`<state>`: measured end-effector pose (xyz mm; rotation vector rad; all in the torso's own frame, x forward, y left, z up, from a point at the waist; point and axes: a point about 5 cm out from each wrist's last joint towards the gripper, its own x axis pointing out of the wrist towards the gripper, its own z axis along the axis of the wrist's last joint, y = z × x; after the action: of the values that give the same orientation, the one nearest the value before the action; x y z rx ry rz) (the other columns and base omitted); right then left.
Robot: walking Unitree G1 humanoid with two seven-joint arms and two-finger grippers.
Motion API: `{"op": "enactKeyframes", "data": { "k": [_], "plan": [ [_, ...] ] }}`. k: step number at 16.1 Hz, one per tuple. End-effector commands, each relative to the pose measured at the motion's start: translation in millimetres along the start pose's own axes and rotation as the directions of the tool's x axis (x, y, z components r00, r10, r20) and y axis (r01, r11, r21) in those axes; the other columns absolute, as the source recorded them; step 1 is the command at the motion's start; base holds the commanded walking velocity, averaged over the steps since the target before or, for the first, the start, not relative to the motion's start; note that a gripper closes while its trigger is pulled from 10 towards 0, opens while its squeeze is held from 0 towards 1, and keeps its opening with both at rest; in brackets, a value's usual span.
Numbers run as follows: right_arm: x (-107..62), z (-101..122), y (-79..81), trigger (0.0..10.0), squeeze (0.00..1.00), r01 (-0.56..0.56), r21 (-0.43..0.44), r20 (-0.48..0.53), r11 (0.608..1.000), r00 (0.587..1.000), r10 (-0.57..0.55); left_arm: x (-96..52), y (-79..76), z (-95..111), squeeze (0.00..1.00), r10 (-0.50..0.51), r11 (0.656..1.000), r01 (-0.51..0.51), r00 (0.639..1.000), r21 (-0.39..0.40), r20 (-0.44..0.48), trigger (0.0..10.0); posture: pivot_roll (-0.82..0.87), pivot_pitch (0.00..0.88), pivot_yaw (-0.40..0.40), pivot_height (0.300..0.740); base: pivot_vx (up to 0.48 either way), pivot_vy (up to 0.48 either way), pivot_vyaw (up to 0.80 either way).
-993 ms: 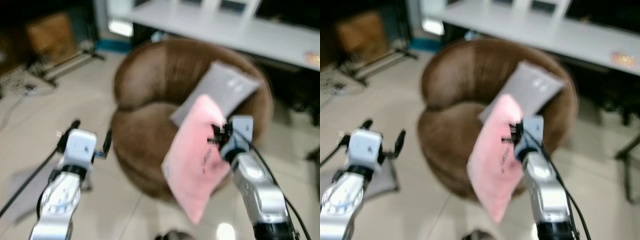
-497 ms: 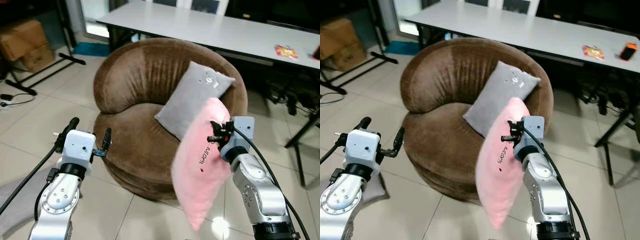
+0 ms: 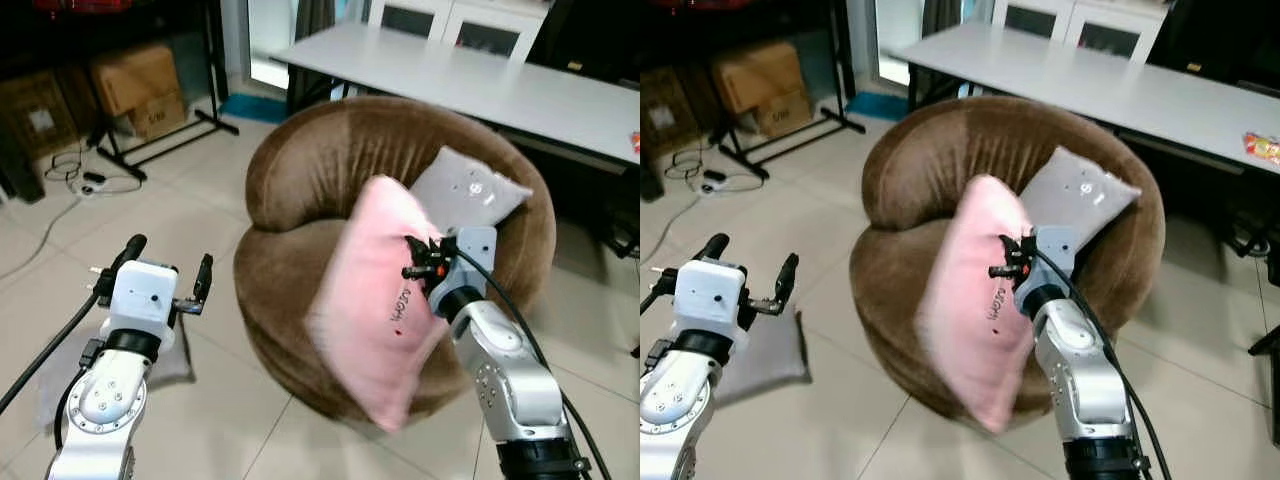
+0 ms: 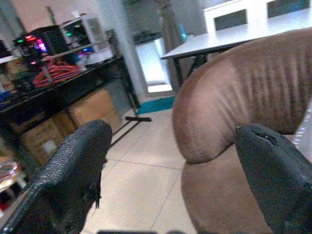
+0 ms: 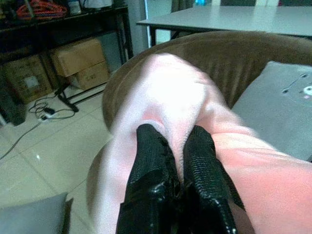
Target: Move the pillow to the sofa from floor
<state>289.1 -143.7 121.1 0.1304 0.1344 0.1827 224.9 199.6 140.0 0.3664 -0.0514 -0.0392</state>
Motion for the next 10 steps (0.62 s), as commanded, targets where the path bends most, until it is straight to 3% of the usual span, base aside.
{"op": "enactKeyframes", "data": {
  "k": [1,10],
  "plan": [
    [0.6,19.0,-3.9,10.0,0.0,0.01,-0.001,0.069,1.0,0.998,-0.01,1.6,-4.3,4.2,0.0,-0.027,1.0,0.027,1.0,-0.001,0.014,10.0,-0.03,0.0,-0.06,0.74,0.319,0.0,0.0],
    [3.1,19.0,1.5,10.0,0.0,-0.028,0.005,0.056,1.0,0.998,0.028,5.6,-0.4,5.6,0.0,-0.032,0.999,0.032,0.999,0.015,0.022,10.0,-0.03,0.0,-0.059,0.74,0.327,0.0,0.0]
  ]
}}
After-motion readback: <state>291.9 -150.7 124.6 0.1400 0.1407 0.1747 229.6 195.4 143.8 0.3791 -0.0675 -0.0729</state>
